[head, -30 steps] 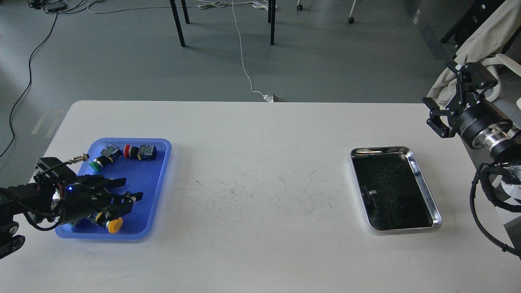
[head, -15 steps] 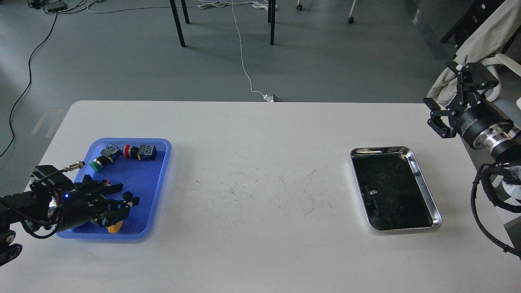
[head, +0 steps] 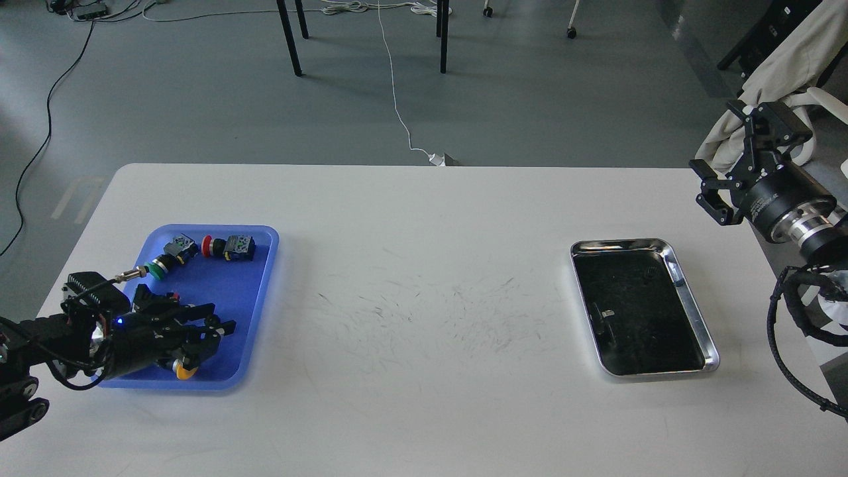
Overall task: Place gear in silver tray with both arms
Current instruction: 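Grasp a small black gear in the blue tray with the left gripper, then lift the black gear and carry it toward the silver tray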
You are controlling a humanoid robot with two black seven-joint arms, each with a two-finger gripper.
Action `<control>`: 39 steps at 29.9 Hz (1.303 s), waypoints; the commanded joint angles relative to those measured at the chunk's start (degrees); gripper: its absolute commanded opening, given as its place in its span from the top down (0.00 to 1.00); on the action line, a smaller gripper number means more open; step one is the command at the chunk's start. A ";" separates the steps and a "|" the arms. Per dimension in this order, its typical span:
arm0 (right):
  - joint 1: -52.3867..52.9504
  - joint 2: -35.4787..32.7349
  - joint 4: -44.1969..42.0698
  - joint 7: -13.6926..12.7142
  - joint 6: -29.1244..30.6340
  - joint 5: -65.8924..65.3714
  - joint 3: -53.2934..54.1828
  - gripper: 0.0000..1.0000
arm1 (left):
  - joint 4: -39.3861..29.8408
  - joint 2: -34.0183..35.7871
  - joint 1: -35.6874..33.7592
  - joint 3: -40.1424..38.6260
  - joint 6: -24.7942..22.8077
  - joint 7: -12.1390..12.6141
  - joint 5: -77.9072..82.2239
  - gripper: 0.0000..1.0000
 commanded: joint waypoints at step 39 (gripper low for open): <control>-0.37 0.14 -0.21 0.00 0.00 -1.31 -0.08 0.03 | -8.01 7.94 -3.04 -0.71 -0.61 0.02 -0.17 0.90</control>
